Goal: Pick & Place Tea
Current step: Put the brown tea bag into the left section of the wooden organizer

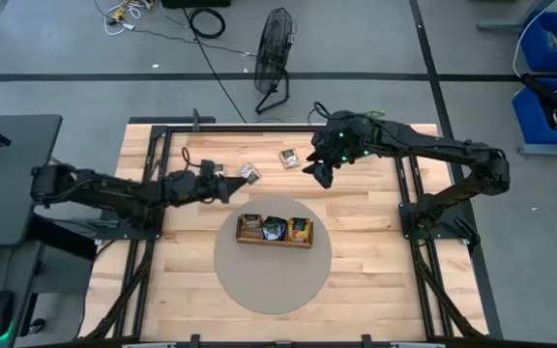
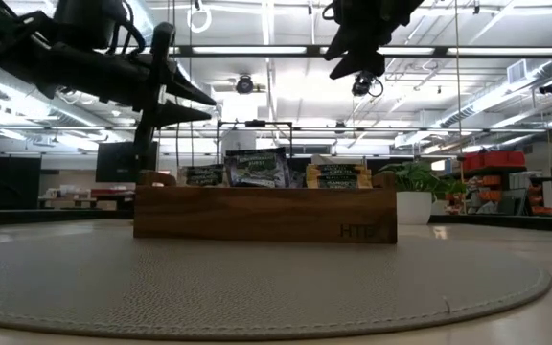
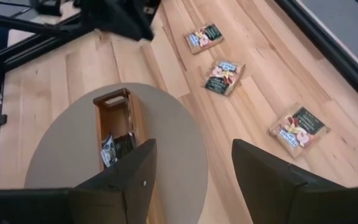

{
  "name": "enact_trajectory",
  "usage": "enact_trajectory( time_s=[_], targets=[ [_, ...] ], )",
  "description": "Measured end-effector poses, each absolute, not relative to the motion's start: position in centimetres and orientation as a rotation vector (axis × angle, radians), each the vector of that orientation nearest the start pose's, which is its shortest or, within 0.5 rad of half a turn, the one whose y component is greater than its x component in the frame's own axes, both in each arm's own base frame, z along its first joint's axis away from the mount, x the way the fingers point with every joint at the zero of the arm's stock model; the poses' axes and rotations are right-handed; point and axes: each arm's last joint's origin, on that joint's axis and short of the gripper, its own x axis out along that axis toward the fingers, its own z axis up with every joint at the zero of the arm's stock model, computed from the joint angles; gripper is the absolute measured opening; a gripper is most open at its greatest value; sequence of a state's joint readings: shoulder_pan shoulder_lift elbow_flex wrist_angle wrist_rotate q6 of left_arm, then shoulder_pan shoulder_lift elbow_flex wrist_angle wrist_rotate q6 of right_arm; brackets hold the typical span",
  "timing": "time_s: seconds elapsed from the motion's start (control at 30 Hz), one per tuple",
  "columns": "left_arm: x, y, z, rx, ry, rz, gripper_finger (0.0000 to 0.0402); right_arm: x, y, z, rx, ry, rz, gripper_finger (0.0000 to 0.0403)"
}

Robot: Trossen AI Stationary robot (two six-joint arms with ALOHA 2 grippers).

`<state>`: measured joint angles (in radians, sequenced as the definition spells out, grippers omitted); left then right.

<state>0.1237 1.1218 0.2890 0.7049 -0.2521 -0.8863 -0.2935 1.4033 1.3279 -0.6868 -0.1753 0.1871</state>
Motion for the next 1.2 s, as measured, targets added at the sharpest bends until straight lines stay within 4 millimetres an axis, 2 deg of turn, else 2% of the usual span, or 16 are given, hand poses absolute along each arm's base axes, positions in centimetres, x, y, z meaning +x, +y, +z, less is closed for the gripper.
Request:
enact_trajectory(
  time_s=[0.2,0.4,0.6,0.7,0.83,0.93,1.0,1.1,1.2],
  targets=[
    [20.1,5.8,18.5,-1.038,-0.064,0.446,0.0106,28.2,-8.0,32.9,0.365,0.763,-0.186,0.0217],
    [19.0,8.2,17.5,-1.120,-0.004,0.545,0.0106,28.3,-8.0,32.8,0.357,0.761,-0.183,0.0217],
    [17.7,10.1,17.1,-1.072,0.087,0.597,0.0098,28.3,-8.0,32.8,0.349,0.761,-0.180,0.0217],
    [18.0,11.2,18.5,-1.045,0.212,0.584,0.0091,28.3,-8.1,32.8,0.331,0.757,-0.175,0.0217],
    [18.7,12.2,21.7,-0.853,0.496,0.655,0.0084,28.2,-8.3,32.8,0.314,0.754,-0.177,0.0217],
    [18.2,13.2,23.4,-0.788,0.640,0.747,0.0086,28.1,-8.7,32.8,0.306,0.753,-0.184,0.0217],
    [17.7,14.1,24.5,-0.773,0.674,0.773,0.0093,28.0,-9.0,32.8,0.309,0.751,-0.192,0.0217],
    [16.7,15.2,24.3,-0.816,0.731,0.811,0.0109,28.0,-9.2,32.9,0.304,0.749,-0.196,0.0217],
    [16.1,16.5,23.8,-0.907,0.715,0.758,0.0129,28.1,-9.3,33.0,0.293,0.735,-0.192,0.0217]
  ],
)
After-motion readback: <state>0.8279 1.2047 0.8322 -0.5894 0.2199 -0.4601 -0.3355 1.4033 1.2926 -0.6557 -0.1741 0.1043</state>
